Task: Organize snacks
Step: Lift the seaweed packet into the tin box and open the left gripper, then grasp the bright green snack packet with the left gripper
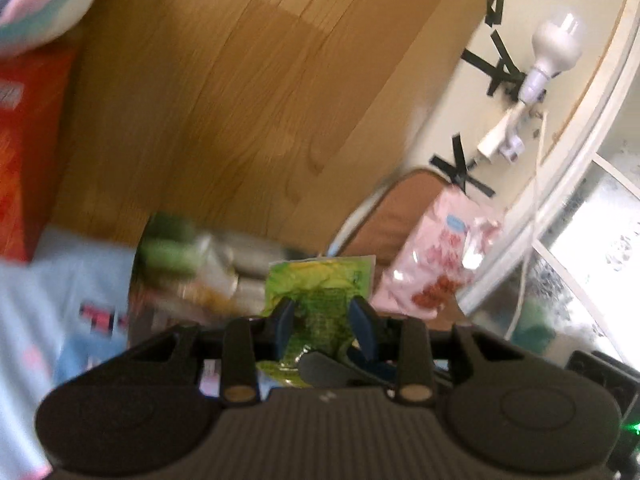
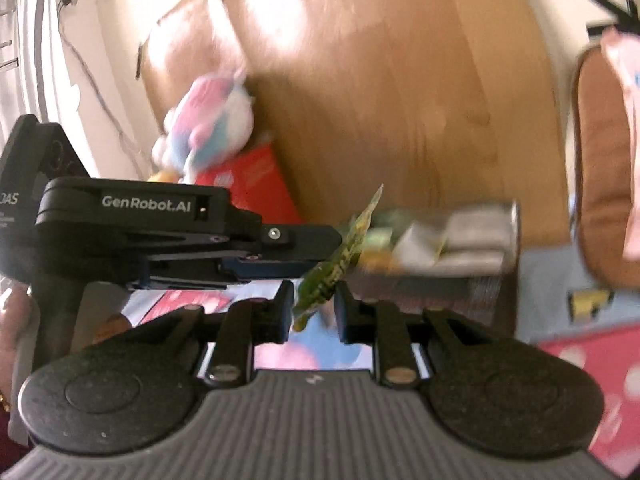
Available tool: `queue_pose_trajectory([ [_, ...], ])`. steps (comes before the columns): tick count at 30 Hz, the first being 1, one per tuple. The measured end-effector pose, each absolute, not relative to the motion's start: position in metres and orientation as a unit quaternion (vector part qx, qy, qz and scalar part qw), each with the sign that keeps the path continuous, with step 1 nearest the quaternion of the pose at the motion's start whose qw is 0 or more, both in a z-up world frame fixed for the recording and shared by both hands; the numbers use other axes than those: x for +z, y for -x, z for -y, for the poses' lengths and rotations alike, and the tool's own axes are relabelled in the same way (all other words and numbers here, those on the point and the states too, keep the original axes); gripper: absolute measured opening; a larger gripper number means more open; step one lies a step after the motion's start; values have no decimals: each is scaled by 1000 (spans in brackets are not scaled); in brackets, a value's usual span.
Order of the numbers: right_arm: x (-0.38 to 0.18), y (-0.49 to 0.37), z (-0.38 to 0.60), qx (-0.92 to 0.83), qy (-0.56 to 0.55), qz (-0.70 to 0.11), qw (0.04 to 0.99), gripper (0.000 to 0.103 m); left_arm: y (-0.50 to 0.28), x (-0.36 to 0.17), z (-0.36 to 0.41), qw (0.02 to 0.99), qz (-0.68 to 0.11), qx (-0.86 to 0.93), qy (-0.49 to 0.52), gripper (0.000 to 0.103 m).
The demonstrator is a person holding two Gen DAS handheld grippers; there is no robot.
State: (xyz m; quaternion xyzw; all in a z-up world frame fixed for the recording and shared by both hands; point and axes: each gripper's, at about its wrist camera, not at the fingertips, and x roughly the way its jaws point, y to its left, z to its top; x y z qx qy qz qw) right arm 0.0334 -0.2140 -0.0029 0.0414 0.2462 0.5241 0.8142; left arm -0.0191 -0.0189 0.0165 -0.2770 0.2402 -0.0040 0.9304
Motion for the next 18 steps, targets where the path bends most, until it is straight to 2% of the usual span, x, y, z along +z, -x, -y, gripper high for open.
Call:
queue_pose_trajectory([
  [3, -7, -57, 196, 510, -37, -231, 828, 24, -15, 8, 4, 931, -245, 11, 271, 31],
  [5, -18, -76, 183, 500, -16, -235, 833, 27, -37, -8, -1, 922, -271, 27, 276, 31],
  [6, -25, -84, 178, 489, -4, -247, 837, 37, -42, -14, -1, 917, -285, 35, 277, 31],
  [8, -34, -93, 179, 459, -1, -265, 848, 48, -39, -24, 2, 916, -292, 33, 275, 33],
  [14, -34, -77, 239, 453, -40, -253, 854, 48, 10, -19, 19, 923, -275, 15, 267, 31],
  [18, -38, -51, 279, 474, -66, -284, 831, 48, 44, -31, 45, 919, -307, -4, 247, 31],
])
